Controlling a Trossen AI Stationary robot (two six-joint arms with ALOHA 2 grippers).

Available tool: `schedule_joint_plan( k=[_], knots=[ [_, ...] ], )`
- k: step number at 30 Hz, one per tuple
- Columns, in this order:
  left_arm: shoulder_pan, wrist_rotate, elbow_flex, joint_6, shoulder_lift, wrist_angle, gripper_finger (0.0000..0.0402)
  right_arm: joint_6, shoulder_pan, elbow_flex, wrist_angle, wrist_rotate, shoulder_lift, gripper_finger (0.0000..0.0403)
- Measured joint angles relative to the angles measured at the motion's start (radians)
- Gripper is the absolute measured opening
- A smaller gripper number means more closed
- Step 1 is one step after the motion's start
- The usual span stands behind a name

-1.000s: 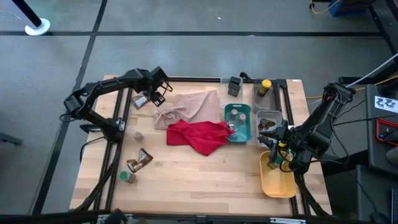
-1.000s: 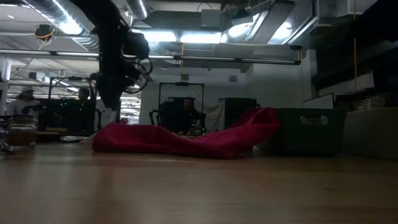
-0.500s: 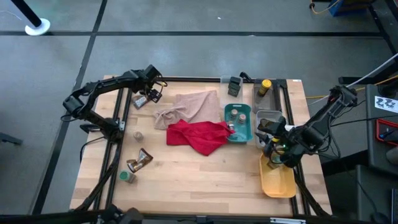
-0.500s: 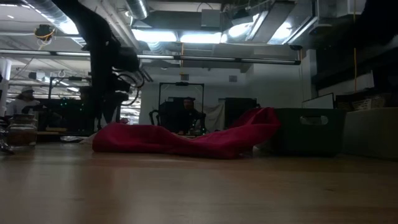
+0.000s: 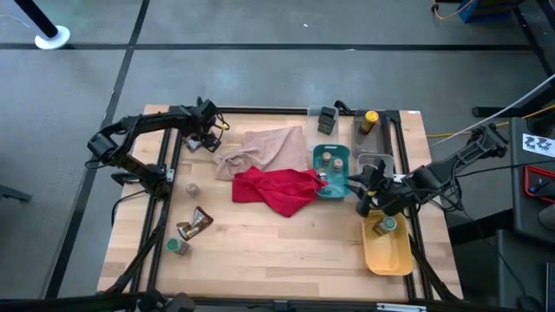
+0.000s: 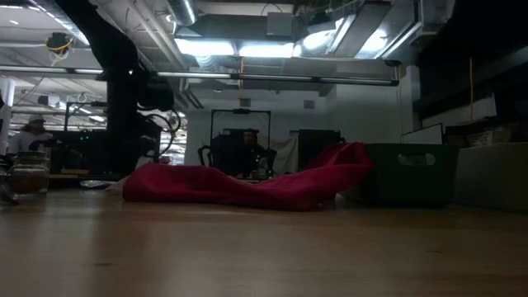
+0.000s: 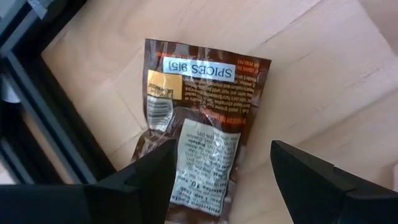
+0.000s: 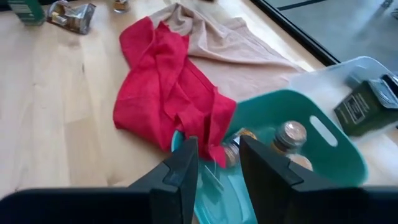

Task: Sort spices by type
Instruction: Put the top orange pouch seasoning into the light blue bin

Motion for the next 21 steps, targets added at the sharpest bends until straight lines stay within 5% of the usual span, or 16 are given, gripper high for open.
schedule_joint_plan(
  k=[21],
  knots=[
    [0.035, -0.010, -0.042, -0.059, 0.000, 0.098, 0.0241, -0.275, -0.207, 0.000, 0.169, -0.201, 0.000, 0.0120]
  ],
)
